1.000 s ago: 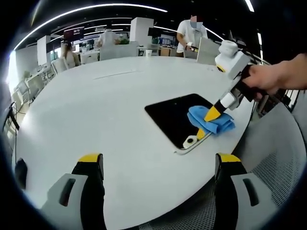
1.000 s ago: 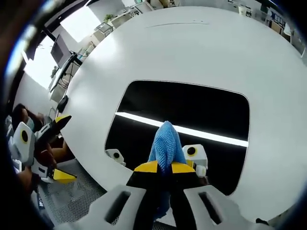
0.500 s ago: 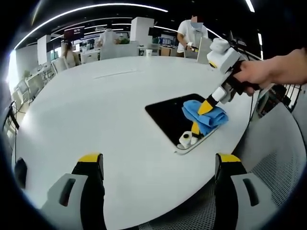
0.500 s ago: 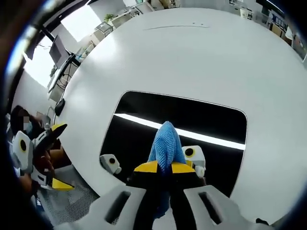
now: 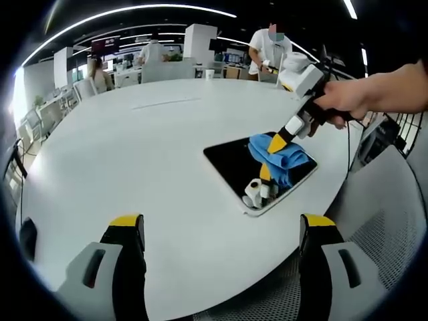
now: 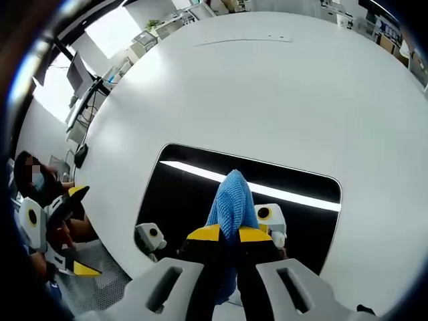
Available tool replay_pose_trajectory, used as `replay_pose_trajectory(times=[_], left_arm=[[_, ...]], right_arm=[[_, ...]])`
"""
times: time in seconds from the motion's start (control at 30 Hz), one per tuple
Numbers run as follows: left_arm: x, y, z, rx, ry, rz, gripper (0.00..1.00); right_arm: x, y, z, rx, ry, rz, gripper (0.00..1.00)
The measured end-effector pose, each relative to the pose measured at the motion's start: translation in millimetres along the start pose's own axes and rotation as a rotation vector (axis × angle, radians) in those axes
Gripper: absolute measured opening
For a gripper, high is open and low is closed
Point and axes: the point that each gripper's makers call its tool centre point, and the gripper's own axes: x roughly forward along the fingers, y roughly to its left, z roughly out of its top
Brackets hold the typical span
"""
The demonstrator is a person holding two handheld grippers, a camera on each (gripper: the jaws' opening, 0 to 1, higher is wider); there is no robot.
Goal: Wipe the mirror surface with the cleaning cloth until all visible marks leave the cleaned area.
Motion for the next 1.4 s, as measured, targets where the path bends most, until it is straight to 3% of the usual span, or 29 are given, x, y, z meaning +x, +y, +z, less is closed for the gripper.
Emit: replay_pose_trajectory(times=[0.43, 1.07, 1.4], left_arm=[[2, 0.6, -1.2, -0.007, 0.000, 0.001, 0.94], [1, -0.1, -1.0, -0.015, 0.006, 0.004, 0.94], [0, -0.5, -1.4, -0.012, 0.011, 0.003, 0.94]], right_arm=[[7, -9, 22.9, -0.026, 0.000, -0.004, 0.02], [16, -20, 53.0, 0.004, 0.004, -0.004, 0.02], [15, -19, 51.5, -0.016, 0.010, 0.005, 0.02]])
